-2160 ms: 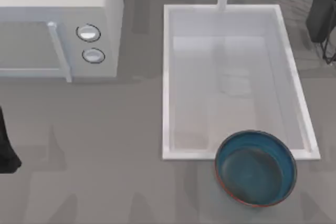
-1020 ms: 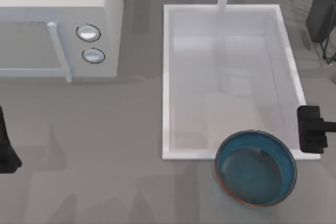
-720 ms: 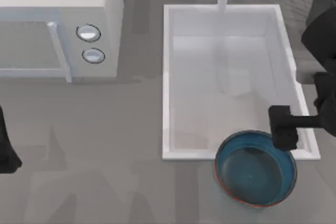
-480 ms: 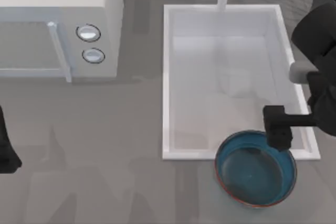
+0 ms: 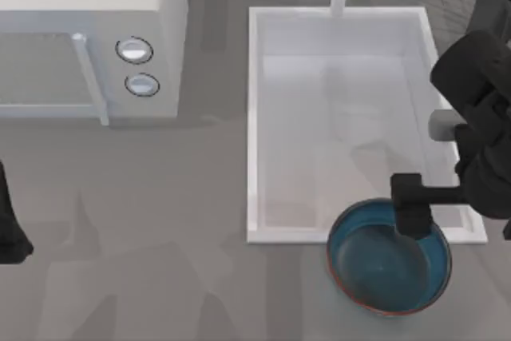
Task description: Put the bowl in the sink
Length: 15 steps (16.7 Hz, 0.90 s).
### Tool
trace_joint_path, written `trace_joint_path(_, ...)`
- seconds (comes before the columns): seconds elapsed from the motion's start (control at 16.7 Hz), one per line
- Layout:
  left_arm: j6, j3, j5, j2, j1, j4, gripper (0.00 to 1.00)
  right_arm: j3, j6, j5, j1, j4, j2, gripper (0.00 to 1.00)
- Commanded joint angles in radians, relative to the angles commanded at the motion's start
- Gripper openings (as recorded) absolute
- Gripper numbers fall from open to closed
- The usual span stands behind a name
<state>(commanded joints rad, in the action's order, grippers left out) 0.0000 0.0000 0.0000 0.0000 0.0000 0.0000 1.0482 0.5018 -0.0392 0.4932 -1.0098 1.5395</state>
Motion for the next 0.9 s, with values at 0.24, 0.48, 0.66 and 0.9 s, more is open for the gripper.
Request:
trace_joint_path(0.24,0.0,0.0,0.0,0.0,0.0,0.0,1.0,-0.119,-0.002,0.0,-0.004,0.208,0.078,1.0)
trace_joint_path(0.48,0.0,0.0,0.0,0.0,0.0,0.0,1.0,-0.181,-0.003,0.0,-0.006,0.303,0.119,1.0)
trace_joint_path(0.66,0.0,0.0,0.0,0.0,0.0,0.0,1.0,-0.182,-0.003,0.0,-0.006,0.303,0.119,1.0)
trace_joint_path(0.9,0.0,0.0,0.0,0.0,0.0,0.0,1.0,-0.182,-0.003,0.0,-0.006,0.303,0.119,0.7)
